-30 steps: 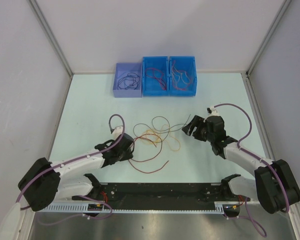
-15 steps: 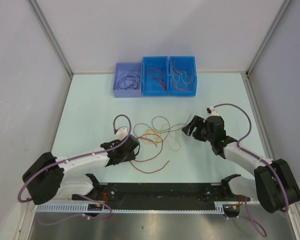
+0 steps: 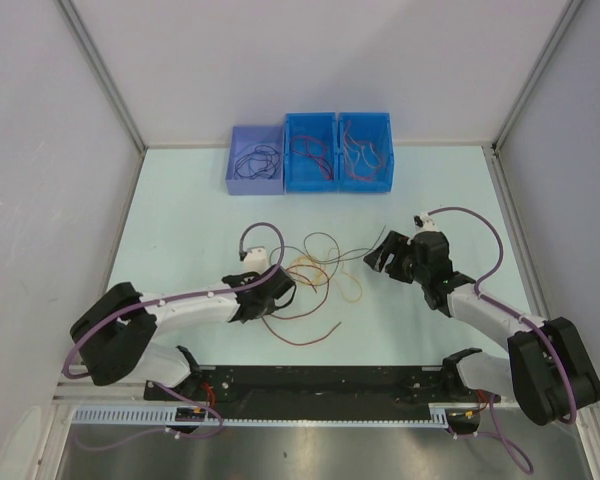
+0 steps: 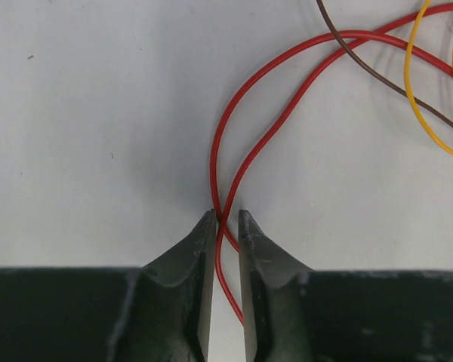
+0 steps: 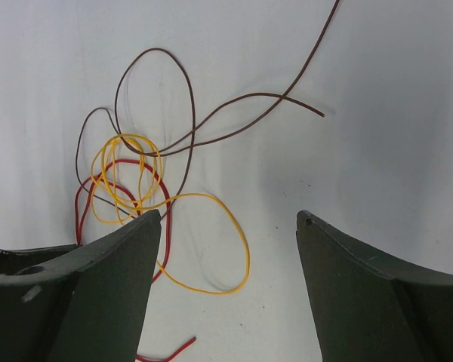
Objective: Untangle the cables
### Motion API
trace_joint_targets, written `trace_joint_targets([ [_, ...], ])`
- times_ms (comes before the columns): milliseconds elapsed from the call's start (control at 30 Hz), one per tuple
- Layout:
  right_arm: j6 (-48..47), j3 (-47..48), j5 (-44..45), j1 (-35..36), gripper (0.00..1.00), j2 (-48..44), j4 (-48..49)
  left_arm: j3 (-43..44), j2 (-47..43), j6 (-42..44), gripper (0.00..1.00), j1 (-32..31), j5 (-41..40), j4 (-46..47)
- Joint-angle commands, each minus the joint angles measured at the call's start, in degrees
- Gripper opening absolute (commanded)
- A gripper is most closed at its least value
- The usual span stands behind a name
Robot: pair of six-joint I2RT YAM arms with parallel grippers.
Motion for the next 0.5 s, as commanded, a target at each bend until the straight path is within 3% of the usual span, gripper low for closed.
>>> trace_joint_targets([
  [0,-0.1,0.0,-0.8,-0.4,0.77,0.3,2.0,-2.9,4.3,-3.2,0.19,-0.2,2.8,-6.5],
  [33,-0.1,-0.1,-0.9,-0.5,0.77,0.2,2.0,-2.9,4.5,-3.3,0.10,-0.2,2.4,-6.7],
  [133,-0.1,-0.1,-1.2,-0.7,0.77,0.1,2.1,-1.9,5.6,-3.3,0.00,-0.3,1.8,-7.7],
  [333,-0.1,-0.4,-1.8,-1.0,0.77,0.0,2.6,3.9,-0.6,-1.7,0.00,-0.3,-3.1,-14.6],
  [467,-0.5,-0.7,-2.5,-0.9,0.77,-0.4,3.1,15.9,-5.7,0.9,0.00,-0.3,-9.4,-24.4],
])
